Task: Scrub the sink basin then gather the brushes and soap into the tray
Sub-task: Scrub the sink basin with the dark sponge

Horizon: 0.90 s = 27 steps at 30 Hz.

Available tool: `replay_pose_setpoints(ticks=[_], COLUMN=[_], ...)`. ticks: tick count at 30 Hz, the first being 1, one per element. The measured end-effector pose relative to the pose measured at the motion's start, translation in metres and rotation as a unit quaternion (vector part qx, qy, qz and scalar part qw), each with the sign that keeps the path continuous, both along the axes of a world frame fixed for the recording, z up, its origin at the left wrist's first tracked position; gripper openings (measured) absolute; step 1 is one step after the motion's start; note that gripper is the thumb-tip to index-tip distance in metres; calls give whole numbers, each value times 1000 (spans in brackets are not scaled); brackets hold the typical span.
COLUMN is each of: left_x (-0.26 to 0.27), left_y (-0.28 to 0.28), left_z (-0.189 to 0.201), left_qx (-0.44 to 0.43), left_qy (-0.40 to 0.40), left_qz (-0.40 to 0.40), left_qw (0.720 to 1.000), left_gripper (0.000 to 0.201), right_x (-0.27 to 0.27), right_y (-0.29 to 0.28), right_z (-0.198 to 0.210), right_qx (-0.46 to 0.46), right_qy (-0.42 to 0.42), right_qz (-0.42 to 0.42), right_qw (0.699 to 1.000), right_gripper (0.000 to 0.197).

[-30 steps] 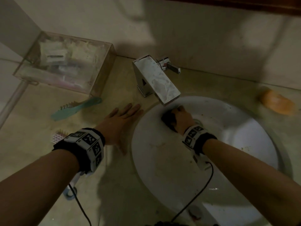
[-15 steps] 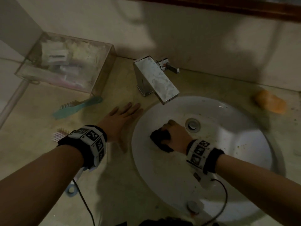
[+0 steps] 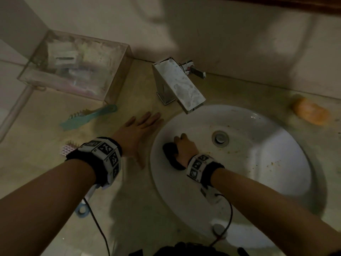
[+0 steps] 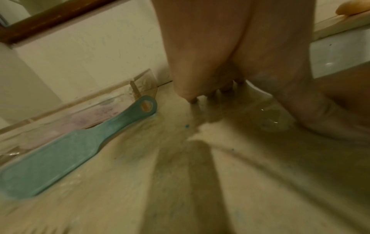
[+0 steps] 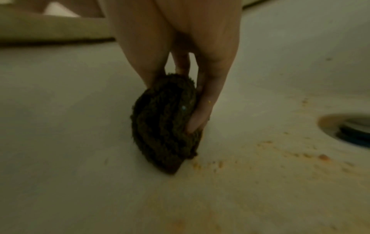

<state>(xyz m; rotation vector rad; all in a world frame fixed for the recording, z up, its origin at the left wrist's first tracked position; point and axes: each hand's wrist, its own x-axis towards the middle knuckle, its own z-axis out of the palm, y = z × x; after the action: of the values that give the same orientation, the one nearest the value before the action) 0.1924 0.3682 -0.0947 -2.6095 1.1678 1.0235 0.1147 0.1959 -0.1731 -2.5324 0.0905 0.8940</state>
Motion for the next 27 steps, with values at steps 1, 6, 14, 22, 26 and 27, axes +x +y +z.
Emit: replay_pose_setpoints(ticks=[1,6,14,22,26,27], left_x=[0,1,1,0,2,2], left_y=[0,0,0,0,0,0], left_z=[1,0,-3,0,2,1], left_qx=[0,-6,-9,-1,-8,-9], left_qy=[0,0,-3,-3,6,6], left_qz=[0,6,9,9,10,9], left_qw=[1000,1000,1000,1000,1000,1000], left_gripper=[142,145,145,147,147,147], right_x=[4,-28,-50,-10,-52,-63], right_y=[-5,-19,3,-29,-10,-2], right_z=[0,27,14,16,26,28], right_qx=[6,130,42,-28,80,97], right_qy=[7,39,42,21,69,77], right_qz=[-8,38,111,25,109,133], right_qw=[1000,990,992,999,988,983], right_gripper=[44,30,44,46,37,36])
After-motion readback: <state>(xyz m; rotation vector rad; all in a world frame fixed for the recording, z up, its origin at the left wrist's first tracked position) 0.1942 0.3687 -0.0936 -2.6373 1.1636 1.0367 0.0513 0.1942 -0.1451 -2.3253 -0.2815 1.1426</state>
